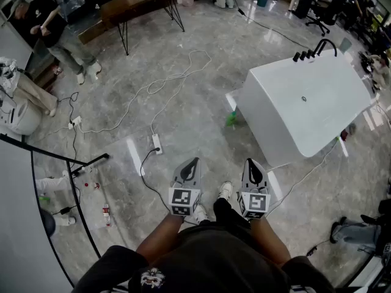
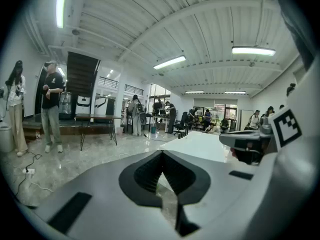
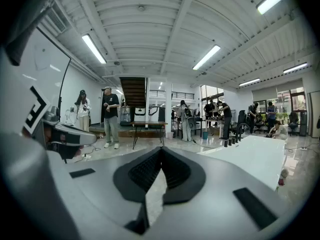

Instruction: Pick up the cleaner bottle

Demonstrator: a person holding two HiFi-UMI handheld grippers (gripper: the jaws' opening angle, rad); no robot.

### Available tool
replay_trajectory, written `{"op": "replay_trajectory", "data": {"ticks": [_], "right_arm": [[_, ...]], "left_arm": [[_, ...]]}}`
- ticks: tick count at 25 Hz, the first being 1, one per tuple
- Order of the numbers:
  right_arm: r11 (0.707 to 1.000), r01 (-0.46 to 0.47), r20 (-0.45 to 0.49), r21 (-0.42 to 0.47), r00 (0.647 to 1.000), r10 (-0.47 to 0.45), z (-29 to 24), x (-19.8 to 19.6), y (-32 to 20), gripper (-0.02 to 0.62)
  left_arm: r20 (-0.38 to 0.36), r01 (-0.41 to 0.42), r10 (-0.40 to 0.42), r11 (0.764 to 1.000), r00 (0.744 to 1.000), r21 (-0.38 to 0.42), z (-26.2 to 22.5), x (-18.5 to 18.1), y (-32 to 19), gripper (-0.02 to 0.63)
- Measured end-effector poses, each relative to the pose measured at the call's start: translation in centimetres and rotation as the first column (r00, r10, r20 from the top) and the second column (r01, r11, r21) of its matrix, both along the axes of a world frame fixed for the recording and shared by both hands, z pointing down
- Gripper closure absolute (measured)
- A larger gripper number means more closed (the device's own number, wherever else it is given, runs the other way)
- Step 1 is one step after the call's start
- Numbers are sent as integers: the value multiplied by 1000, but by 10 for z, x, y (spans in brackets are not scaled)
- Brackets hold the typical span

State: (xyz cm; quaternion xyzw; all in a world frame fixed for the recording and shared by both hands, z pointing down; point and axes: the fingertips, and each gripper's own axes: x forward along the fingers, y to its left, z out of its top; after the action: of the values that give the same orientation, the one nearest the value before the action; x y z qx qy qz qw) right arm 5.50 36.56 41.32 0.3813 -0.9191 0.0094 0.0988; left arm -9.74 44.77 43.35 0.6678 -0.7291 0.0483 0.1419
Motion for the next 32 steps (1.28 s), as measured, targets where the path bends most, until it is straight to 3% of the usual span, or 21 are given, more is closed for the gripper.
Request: {"op": "replay_trajectory", "data": {"ticks": [16, 27, 32], "right_arm": [[998, 33, 31, -46, 999, -31, 15, -3, -137, 578], [996, 50, 48, -69, 998, -47, 19, -10, -190, 578], [998, 39, 40, -53, 999, -37, 20, -22, -213, 578]], "left_arm": [[15, 12, -11, 999, 1000, -52, 9, 7, -137, 600], [11, 23, -22, 996, 1000, -82, 14, 4, -194, 600], [45, -15, 18, 998, 999, -66, 16, -5, -223, 600]]}}
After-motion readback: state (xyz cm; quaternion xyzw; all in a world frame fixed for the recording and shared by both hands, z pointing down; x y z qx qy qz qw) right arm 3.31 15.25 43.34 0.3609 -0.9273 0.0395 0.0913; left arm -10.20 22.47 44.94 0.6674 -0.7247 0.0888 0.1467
